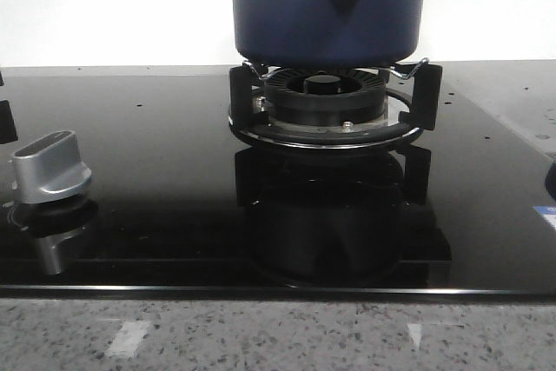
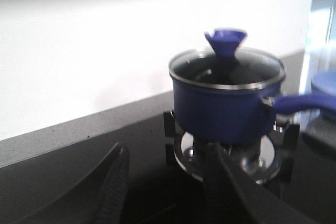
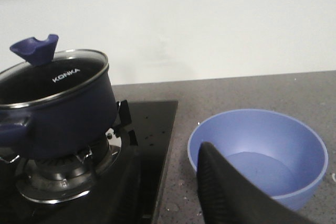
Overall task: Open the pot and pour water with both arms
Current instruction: 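Bring the left gripper above the blue lid knob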
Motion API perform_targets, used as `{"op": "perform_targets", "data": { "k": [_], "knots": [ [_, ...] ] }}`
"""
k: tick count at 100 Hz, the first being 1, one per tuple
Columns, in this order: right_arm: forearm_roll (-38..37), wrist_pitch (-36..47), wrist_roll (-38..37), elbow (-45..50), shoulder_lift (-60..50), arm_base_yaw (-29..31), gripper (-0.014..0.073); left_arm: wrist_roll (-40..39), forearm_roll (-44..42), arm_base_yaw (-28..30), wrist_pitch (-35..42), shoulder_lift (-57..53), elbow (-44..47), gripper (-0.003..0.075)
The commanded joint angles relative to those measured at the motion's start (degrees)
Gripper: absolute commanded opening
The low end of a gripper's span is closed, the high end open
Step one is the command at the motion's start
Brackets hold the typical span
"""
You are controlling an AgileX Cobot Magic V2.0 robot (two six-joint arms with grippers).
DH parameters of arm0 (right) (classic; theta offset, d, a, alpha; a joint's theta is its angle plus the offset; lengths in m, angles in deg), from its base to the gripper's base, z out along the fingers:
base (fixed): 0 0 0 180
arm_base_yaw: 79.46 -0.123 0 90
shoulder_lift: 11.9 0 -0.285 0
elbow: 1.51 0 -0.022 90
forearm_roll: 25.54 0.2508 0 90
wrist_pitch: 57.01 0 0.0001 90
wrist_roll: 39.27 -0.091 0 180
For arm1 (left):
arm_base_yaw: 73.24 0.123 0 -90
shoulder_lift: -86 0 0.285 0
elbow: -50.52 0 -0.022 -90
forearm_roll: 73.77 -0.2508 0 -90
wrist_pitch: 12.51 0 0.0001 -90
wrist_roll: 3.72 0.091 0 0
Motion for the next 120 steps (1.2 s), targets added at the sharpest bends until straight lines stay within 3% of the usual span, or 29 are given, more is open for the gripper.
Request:
{"op": "perform_targets", "data": {
  "k": [1, 11, 26, 76, 101, 111, 120],
  "knots": [
    [0.1, 5.7, 0.5, -2.0, 1.3, -0.1, 0.0240, 0.0, 3.7, -0.6, 5.1, 0.6, -2.2, 0.0283],
    [0.1, 5.6, 0.5, -2.0, 1.3, -0.1, 0.0240, 0.0, 3.7, -0.6, 3.3, 0.6, -2.2, 0.0306],
    [0.1, 5.6, 0.5, -2.0, 1.3, -0.1, 0.0240, 0.0, 3.6, -0.6, 2.5, 0.7, -2.1, 0.0403],
    [-0.1, 6.0, 0.5, -2.0, 2.3, -0.1, 0.0244, 0.0, 4.1, -0.6, 2.7, 0.7, -2.1, 0.0331],
    [-0.1, 6.1, 0.5, -2.0, 2.4, -0.1, 0.0385, 0.0, 4.1, -0.6, 2.3, 0.7, -2.1, 0.0332],
    [-0.1, 6.1, 0.5, -2.0, 2.4, -0.1, 0.0383, 0.0, 3.8, -0.6, 1.6, 0.7, -2.1, 0.0348],
    [-0.1, 6.1, 0.5, -2.0, 2.4, -0.1, 0.0383, 0.0, 3.6, -0.6, 1.4, 0.7, -2.1, 0.0419]
  ]
}}
